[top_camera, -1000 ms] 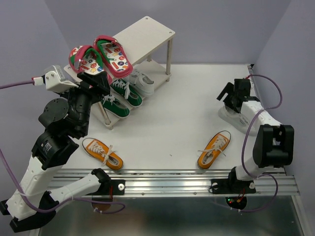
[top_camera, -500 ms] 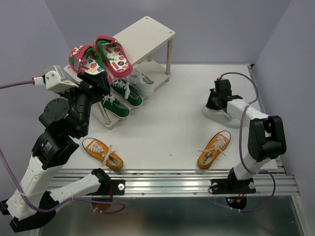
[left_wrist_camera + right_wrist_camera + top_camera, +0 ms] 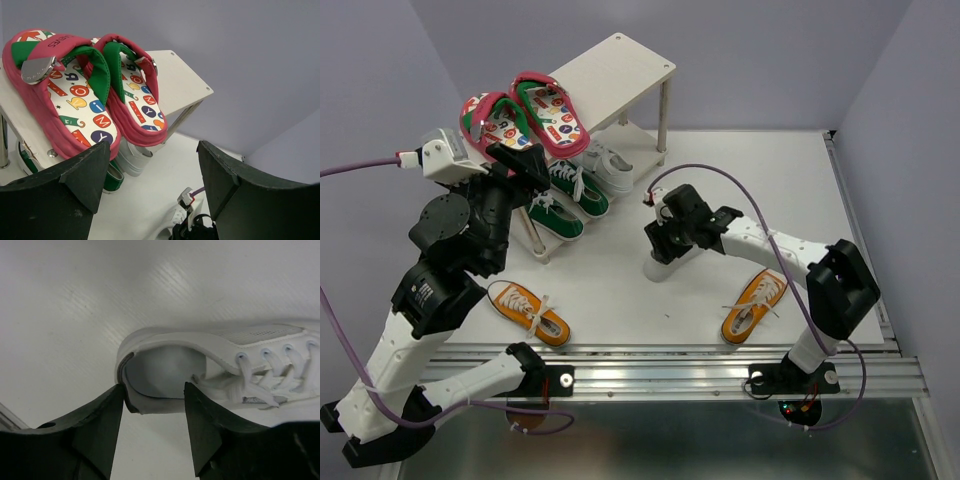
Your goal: Place and organize the shoes onto the shoe shelf
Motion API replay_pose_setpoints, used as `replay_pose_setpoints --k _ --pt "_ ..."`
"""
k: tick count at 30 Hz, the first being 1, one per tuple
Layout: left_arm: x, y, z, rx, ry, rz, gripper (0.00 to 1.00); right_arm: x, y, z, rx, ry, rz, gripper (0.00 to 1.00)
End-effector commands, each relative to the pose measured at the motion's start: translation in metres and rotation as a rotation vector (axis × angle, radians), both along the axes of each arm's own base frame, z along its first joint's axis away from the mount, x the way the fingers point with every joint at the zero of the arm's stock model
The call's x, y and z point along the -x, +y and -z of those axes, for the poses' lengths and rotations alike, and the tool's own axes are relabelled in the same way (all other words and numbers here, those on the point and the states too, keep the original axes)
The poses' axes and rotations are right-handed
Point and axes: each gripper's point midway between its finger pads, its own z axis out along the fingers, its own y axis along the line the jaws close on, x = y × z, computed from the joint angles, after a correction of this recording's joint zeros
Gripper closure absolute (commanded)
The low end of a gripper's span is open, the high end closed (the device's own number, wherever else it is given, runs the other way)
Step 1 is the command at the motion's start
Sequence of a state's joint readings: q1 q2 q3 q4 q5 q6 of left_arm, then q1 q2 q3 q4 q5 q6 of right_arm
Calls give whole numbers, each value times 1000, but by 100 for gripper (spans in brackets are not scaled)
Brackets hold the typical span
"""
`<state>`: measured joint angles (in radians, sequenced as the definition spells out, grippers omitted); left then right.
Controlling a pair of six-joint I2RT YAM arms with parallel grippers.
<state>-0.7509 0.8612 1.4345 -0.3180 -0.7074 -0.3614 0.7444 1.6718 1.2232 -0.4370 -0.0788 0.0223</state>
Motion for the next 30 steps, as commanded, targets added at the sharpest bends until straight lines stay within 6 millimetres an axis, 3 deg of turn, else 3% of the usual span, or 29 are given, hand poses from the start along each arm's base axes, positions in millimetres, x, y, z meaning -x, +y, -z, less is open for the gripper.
replay_pose_setpoints --k 1,4,11,13,16,17,21,25,30 --pt "1 2 -11 30 -36 -4 18 -10 -49 5 135 -15 173 37" --pt "0 1 -11 26 -38 -2 19 -8 -61 -4 132 -42 244 20" --pt "2 2 -11 29 -42 0 18 -13 -76 -34 9 -103 494 20" --pt "4 4 -12 35 -46 -2 19 -13 -67 -39 -114 -71 593 21" --pt "5 4 -11 39 -47 3 18 -5 -50 -31 -274 18 661 20" --pt "5 4 -11 40 -48 4 18 -2 -49 -20 -281 47 684 20" --pt "8 7 -12 42 -50 4 18 -10 -45 2 -347 97 826 19" --pt "9 8 -11 45 -51 2 18 -19 -50 28 -349 96 935 30" --pt "10 8 -10 44 -50 7 18 -25 -41 38 -339 99 897 40"
